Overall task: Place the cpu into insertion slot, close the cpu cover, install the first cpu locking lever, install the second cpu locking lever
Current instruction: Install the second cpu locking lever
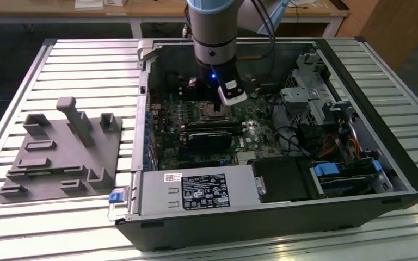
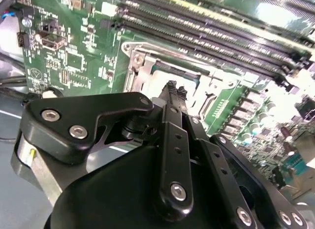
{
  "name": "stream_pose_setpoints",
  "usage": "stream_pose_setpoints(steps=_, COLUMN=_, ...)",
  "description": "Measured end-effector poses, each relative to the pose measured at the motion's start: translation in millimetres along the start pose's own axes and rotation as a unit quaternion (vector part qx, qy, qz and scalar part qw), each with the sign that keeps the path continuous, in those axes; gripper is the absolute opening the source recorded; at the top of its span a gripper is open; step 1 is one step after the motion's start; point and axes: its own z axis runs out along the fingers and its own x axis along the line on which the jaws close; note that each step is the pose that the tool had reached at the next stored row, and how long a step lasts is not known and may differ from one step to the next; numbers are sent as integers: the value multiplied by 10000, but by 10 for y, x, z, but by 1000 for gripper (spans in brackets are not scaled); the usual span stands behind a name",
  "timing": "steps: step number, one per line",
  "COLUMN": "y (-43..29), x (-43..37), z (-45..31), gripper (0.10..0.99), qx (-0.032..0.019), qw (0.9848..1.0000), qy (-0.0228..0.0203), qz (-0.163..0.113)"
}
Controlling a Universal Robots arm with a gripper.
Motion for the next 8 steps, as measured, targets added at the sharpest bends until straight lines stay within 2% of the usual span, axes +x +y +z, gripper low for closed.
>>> stream_pose_setpoints(steps=4, y=37, x=2, z=5, gripper=106, qx=6, qw=10000, qy=0, qz=-1)
stream_pose_setpoints(steps=8, y=55, x=0, z=-44, gripper=106, qx=5, qw=10000, qy=0, qz=-1)
